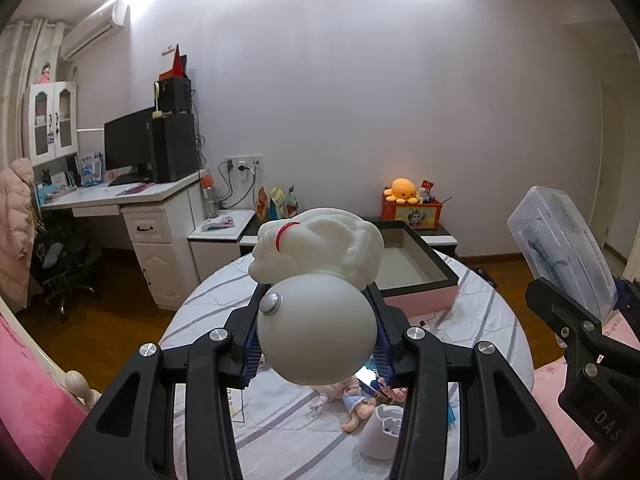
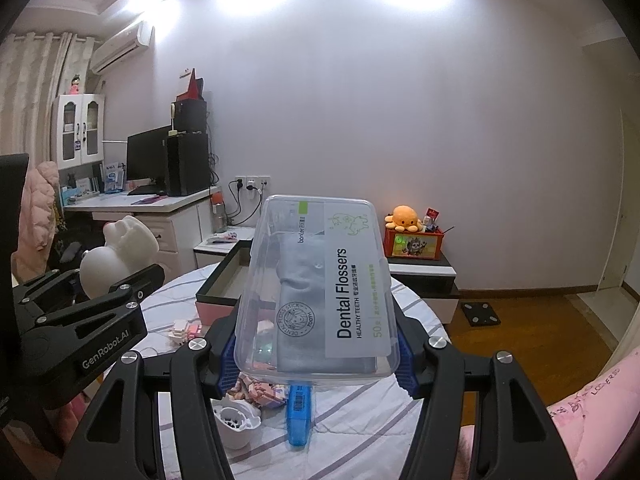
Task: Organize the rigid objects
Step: 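Carry both items into the pink box and open both tools to release them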
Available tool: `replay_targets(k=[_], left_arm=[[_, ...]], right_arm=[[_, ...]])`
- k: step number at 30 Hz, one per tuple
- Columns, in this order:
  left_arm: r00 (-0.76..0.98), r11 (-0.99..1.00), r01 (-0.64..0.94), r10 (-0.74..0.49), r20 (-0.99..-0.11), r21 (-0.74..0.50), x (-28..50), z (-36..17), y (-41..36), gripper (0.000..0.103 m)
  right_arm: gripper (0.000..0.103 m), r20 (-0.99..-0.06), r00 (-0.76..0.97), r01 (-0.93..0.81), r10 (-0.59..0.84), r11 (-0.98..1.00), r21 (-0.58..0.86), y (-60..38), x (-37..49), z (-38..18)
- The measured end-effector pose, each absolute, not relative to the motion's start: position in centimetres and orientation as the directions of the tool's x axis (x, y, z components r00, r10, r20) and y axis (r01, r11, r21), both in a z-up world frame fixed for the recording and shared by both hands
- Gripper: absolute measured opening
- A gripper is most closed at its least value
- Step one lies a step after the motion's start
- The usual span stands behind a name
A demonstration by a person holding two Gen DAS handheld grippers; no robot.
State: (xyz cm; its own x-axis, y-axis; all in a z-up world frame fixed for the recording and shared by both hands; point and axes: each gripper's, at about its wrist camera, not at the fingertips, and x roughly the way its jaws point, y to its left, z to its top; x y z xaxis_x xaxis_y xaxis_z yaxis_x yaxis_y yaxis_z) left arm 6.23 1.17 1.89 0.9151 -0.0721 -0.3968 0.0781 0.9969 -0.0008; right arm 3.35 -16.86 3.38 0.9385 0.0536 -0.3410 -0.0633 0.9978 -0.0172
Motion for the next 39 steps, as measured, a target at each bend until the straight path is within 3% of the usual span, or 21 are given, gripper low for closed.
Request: replay_targets(k=[12, 16, 28, 33, 34, 35, 36, 37, 39], left_arm=[[0.9, 0.994, 0.106, -0.1, -0.425, -0.01, 15.2, 2.2, 0.4, 0.045], [0.869, 0.993, 0.117, -0.118, -0.48, -0.032, 20.4, 1.4, 0.5, 0.045], [0.738, 0.995, 0.091, -0.087, -0.669, -0.028, 32.3, -3.9, 0.4, 0.046], [0.661, 0.99, 0.123, -0.133, -0.739, -0.069, 34.6, -6.3, 0.0, 0.046], [0.656, 0.992, 0.119, -0.115, -0.746, -0.048, 34.5, -6.6, -0.3, 0.05], [0.644, 0.993, 0.119, -0.095, -0.759, -0.023, 34.6, -6.9, -0.7, 0.069], [0.634, 0.992, 0.124, -0.086, -0.769, -0.009, 34.7, -7.0, -0.9, 0.081], [0.642, 0.994, 0.113, -0.071, -0.764, 0.002, 34.4, -6.9, -1.0, 0.088], [0.668, 0.996, 0.091, -0.045, -0.743, 0.021, 34.2, -6.6, -0.9, 0.092]], right_arm=[[0.062, -0.368, 0.929, -0.052, 0.041, 0.998, -0.019, -16.6, 10.7, 3.9], [0.062, -0.395, 0.918, -0.044, 0.028, 0.999, -0.032, -16.2, 15.0, 3.2], [0.062, -0.61, 0.792, -0.021, -0.008, 0.999, -0.041, -16.3, 28.5, -3.1], [0.062, -0.68, 0.733, -0.009, -0.029, 0.999, -0.052, -16.3, 30.4, -4.7], [0.062, -0.687, 0.726, -0.012, -0.027, 0.999, -0.051, -16.3, 30.8, -4.7], [0.063, -0.693, 0.721, -0.017, -0.024, 0.998, -0.052, -16.2, 30.8, -4.7], [0.067, -0.695, 0.718, -0.018, -0.026, 0.998, -0.055, -16.2, 30.9, -4.6], [0.083, -0.694, 0.719, -0.013, -0.035, 0.998, -0.063, -16.0, 31.0, -4.5], [0.086, -0.681, 0.729, 0.012, -0.069, 0.996, -0.089, -16.4, 31.0, -4.2]])
